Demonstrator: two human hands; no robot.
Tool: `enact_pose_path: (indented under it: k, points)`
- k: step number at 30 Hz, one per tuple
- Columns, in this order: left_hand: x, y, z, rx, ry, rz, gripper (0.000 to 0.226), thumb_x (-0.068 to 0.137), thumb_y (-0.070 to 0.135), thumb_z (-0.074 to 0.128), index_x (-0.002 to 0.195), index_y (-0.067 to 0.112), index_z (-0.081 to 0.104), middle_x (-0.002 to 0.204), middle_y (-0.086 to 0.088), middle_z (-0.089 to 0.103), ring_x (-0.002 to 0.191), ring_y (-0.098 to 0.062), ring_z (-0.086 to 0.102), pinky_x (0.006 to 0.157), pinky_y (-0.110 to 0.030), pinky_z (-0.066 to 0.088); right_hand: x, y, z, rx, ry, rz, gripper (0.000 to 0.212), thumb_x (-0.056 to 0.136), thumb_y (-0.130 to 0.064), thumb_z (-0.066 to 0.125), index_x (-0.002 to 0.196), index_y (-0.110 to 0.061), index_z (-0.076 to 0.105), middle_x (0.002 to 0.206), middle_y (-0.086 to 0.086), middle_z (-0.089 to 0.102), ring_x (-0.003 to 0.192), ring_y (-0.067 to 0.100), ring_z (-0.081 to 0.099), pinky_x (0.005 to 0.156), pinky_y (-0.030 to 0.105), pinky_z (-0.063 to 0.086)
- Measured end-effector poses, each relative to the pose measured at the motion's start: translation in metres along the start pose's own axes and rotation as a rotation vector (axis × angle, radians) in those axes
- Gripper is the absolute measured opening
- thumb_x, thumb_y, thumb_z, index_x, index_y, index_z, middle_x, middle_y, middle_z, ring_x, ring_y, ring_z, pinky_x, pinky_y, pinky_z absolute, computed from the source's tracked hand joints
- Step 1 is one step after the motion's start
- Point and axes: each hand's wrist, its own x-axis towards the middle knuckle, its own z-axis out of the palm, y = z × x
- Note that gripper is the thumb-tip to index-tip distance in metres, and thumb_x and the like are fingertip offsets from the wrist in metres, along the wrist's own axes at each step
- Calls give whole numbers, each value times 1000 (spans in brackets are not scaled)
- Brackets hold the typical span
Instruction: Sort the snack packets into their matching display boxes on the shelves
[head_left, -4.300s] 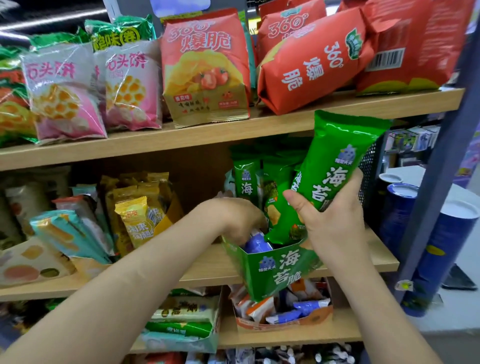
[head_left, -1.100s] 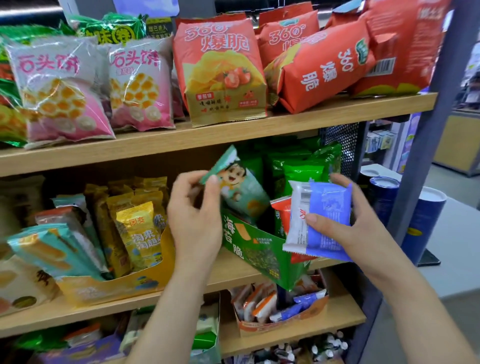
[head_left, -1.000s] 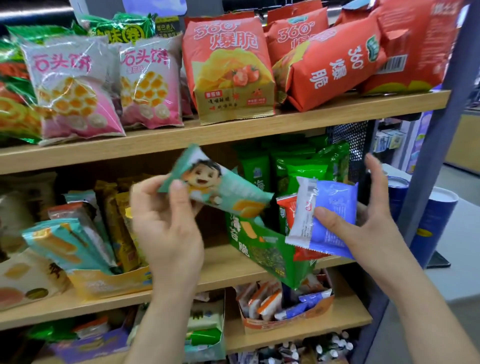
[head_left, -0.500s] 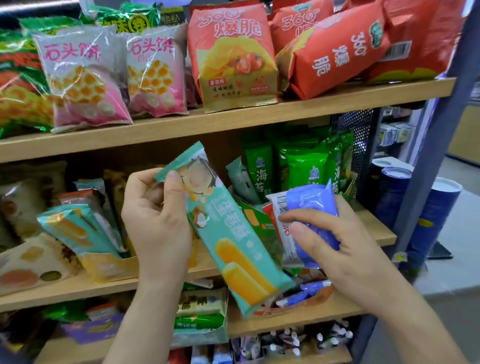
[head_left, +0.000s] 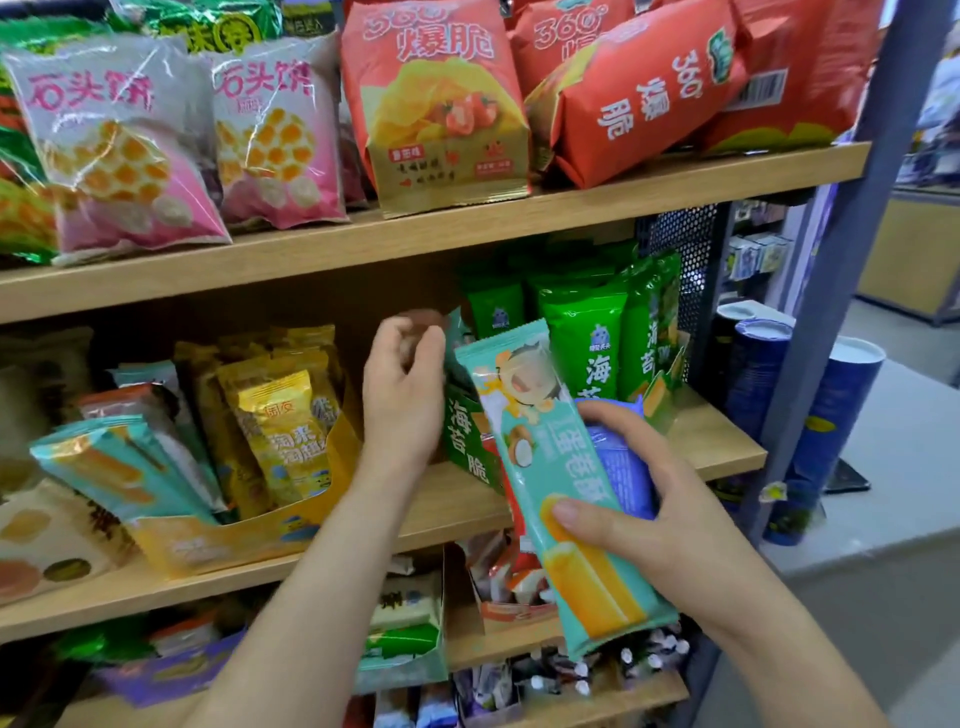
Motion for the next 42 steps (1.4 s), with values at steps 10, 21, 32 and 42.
enact_pose_path:
  k: [10, 21, 32, 42]
  points:
    - [59, -21, 10, 896, -334, -12, 56, 87, 6, 57, 140, 22, 47, 146, -13, 36, 136, -39, 25, 113, -43, 28, -7, 18, -3, 82, 140, -19, 72, 68, -16, 80, 130, -41, 52, 115, -6, 71, 94, 25, 73, 68, 37, 61]
    - [-1, 28, -39, 854, -96, 612, 27, 89, 3, 60, 113, 17, 63, 119, -3, 59, 111, -22, 53, 91, -36, 47, -7, 22, -9, 138, 137, -2, 63, 66, -13, 81, 113, -50, 60, 106, -12, 72, 89, 23, 73, 62, 32, 60]
    - [-152, 41, -105, 378, 206, 226, 33, 87, 20, 61, 98, 48, 48, 95, 20, 66, 60, -8, 70, 50, -27, 58, -11, 20, -43, 177, -101, 68, 61, 61, -15, 73, 109, -52, 63, 106, -9, 73, 80, 21, 74, 55, 29, 58]
    - [-258, 3, -125, 3, 435, -138, 43, 55, 50, 90, 88, 27, 74, 96, -1, 74, 86, -20, 72, 78, -28, 58, -50, 76, -25, 246, -514, 506, 96, 20, -43, 98, 112, -43, 69, 106, -2, 75, 76, 25, 73, 54, 29, 55]
